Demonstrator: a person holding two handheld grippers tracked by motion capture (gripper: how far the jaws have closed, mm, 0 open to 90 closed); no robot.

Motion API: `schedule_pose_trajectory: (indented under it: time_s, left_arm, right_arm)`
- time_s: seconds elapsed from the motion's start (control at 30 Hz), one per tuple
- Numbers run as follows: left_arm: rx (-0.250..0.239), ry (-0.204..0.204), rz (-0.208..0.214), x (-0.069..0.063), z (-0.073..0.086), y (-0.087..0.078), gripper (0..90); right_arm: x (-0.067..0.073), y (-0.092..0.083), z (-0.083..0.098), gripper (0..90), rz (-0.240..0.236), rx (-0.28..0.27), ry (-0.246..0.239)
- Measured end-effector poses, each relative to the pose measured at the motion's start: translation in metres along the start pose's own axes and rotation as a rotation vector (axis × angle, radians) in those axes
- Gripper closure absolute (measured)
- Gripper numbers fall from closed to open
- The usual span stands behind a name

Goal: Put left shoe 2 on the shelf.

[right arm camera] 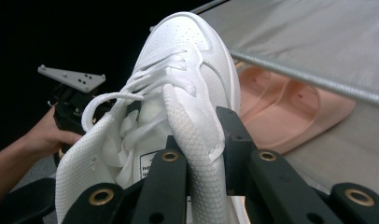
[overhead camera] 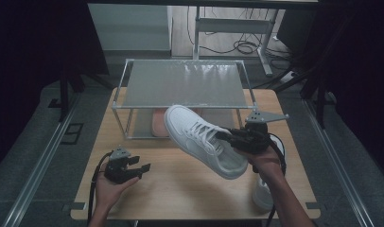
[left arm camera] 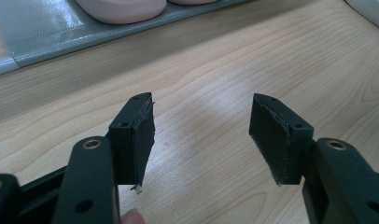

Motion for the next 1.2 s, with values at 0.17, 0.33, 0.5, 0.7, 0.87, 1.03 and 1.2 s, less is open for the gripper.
schedule_pose_trajectory:
  time_s: [0.17,0.33,0.5,0.7,0.87,1.03,1.2]
  left_arm:
    - [-0.001,-0.001,0.001,0.000,0.000,0.000,41.2]
    - [0.003,0.000,0.004,-0.001,0.000,0.002,41.1]
    - [0.003,-0.001,0.006,-0.001,0.000,0.003,41.2]
    - [-0.002,0.000,0.005,-0.002,0.000,0.002,41.2]
    - [0.000,0.000,0.006,-0.002,0.000,0.003,41.2]
    - [0.002,0.001,0.008,-0.002,0.000,0.004,41.2]
    - [0.006,0.003,0.013,-0.004,0.001,0.006,41.3]
  right_arm:
    - [-0.002,0.002,-0.014,81.8,-0.004,-0.017,0.007]
    - [-0.006,0.008,-0.028,81.8,-0.005,-0.020,0.011]
    - [-0.011,0.013,-0.042,81.8,0.003,-0.027,0.023]
    - [-0.020,0.019,-0.060,81.9,0.020,-0.046,0.044]
    - [-0.026,0.024,-0.072,81.9,0.035,-0.055,0.057]
    - [-0.033,0.030,-0.080,81.9,0.046,-0.053,0.072]
    - [-0.041,0.036,-0.085,82.0,0.055,-0.049,0.094]
Point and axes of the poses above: each handheld gripper's, and its own axes: y roughly forward along the jaws, z roughly out of its underside, x roughly to its left, the point moved 9 cm from there along y, roughly forward along the jaws, and after that the axes turned 3 degrees about x, right-handed, at the moved point
